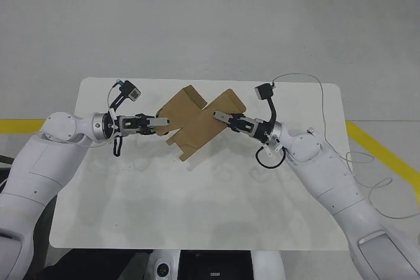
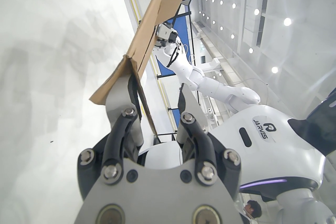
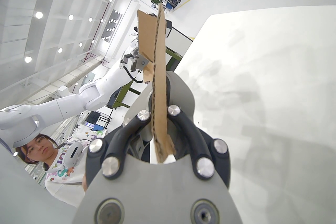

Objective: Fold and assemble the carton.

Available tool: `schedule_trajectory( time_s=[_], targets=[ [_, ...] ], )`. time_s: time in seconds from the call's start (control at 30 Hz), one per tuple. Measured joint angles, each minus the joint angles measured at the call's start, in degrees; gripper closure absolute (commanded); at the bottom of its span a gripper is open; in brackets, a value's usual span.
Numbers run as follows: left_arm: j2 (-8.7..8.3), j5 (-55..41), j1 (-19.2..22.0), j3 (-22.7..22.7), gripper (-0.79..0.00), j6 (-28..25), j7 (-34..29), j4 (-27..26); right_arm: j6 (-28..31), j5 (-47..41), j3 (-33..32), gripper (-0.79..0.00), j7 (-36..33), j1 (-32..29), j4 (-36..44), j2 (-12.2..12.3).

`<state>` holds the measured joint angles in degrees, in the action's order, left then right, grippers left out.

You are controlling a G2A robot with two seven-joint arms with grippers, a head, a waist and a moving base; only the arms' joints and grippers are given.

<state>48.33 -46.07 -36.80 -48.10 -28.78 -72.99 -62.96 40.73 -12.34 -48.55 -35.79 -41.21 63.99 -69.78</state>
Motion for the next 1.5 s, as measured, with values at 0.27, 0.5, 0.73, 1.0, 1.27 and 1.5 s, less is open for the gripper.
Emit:
schedule_trajectory(
  time_s=[0.27,0.5,0.73,1.0,1.27,1.5],
  targets=[
    [1.05,1.7,0.5,-0.2,-0.003,1.4,0.2,1.9,0.0,0.3,-0.6,0.000,-0.5,-0.1,0.0,-0.4],
    [1.75,2.4,0.6,-0.7,0.000,1.8,-0.1,2.9,-0.1,0.5,-1.1,-0.077,-1.0,-0.3,0.0,-0.6],
    [2.14,2.9,0.9,-1.8,0.000,1.8,-2.0,3.4,-0.9,2.6,-3.4,-0.785,-3.1,-0.5,-1.3,0.0],
    [2.01,6.1,1.3,-3.3,0.000,1.7,-4.2,1.5,-4.0,6.2,-11.2,-0.785,-12.3,-2.4,2.3,3.4],
    [1.09,10.8,-0.5,-4.3,0.000,1.3,-3.8,-4.3,-3.0,-3.0,-15.3,-0.785,-21.7,-3.9,7.3,4.9],
    [0.20,12.5,-2.5,-4.5,0.000,0.9,-3.5,-8.6,-3.6,-11.1,-9.4,-0.705,-30.9,-0.9,6.5,3.5]
  ],
)
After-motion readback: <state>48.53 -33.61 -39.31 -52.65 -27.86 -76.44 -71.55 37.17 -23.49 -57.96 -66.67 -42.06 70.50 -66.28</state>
